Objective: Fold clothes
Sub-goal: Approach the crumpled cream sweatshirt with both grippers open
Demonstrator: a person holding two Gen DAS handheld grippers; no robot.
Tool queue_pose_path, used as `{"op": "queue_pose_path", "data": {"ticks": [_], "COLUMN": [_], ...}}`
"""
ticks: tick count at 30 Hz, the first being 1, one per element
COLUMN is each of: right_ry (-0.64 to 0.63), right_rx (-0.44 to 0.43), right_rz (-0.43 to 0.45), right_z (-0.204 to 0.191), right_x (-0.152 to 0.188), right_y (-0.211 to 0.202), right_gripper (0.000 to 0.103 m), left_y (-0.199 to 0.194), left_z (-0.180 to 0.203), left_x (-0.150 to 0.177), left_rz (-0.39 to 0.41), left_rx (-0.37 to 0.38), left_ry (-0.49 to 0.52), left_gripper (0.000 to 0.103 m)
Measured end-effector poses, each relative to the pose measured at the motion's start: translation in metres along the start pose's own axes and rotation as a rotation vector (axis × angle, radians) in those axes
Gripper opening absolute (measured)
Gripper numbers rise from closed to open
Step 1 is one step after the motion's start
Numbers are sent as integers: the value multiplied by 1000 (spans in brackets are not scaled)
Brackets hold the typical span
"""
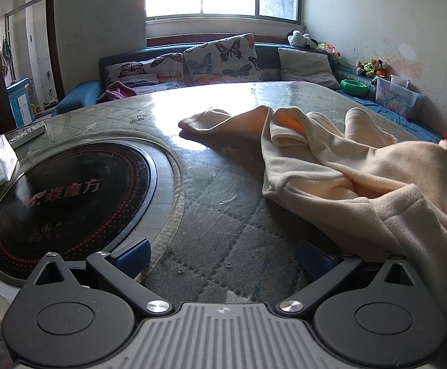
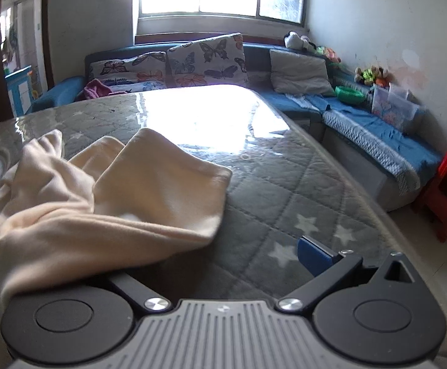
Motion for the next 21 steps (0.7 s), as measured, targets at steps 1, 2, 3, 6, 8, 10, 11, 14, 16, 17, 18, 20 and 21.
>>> {"op": "queue_pose_path", "data": {"ticks": [1, 2, 3, 6, 8, 10, 11, 14, 16, 17, 18, 20, 21], "right_ry": [2, 5, 7, 15, 20, 27, 31, 19, 12, 8, 1, -16, -17], "right_rx": [-1, -2, -3, -6, -9, -17, -24, -33, -39, -42, -48, -57, -62], "right_rz": [10, 20, 30, 61, 81, 85, 81, 81, 81, 80, 75, 64, 62], "right_z": [1, 3, 4, 9, 12, 14, 14, 4, -2, -6, -7, -14, -17], "right_x": [2, 3, 5, 9, 13, 17, 19, 31, 39, 42, 43, 46, 47], "right_y": [-3, -5, -8, -16, -22, -28, -31, -56, -73, -81, -81, -82, -82], "right_gripper": [103, 103, 103, 103, 103, 103, 103, 103, 103, 103, 103, 103, 103], "left_y": [0, -1, -1, -3, -4, -5, -5, -7, -13, -16, -19, -24, -27], "left_z": [-3, -6, -9, -17, -23, -29, -32, -40, -43, -45, -46, -48, -48], "left_x": [0, 0, 0, 1, 1, 1, 1, 1, 1, 1, 2, 4, 6], "left_rz": [0, 1, 1, 3, 3, 4, 5, 7, 15, 18, 19, 21, 25], "left_rx": [-4, -7, -11, -22, -30, -37, -41, -52, -60, -63, -64, -63, -63], "left_ry": [-2, -3, -5, -10, -13, -16, -18, -23, -27, -29, -33, -37, -35], "left_gripper": [103, 103, 103, 103, 103, 103, 103, 103, 103, 103, 103, 103, 103]}}
Point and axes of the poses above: each gripper's, at about its wrist camera, not at the fingertips, and y roughly the way its jaws point, z to its right, x to its underside, the point moved 5 cm from there along y, roughly the way its jaws point, and after that the axes turned 11 degrees about -x, right-handed, at the moved point
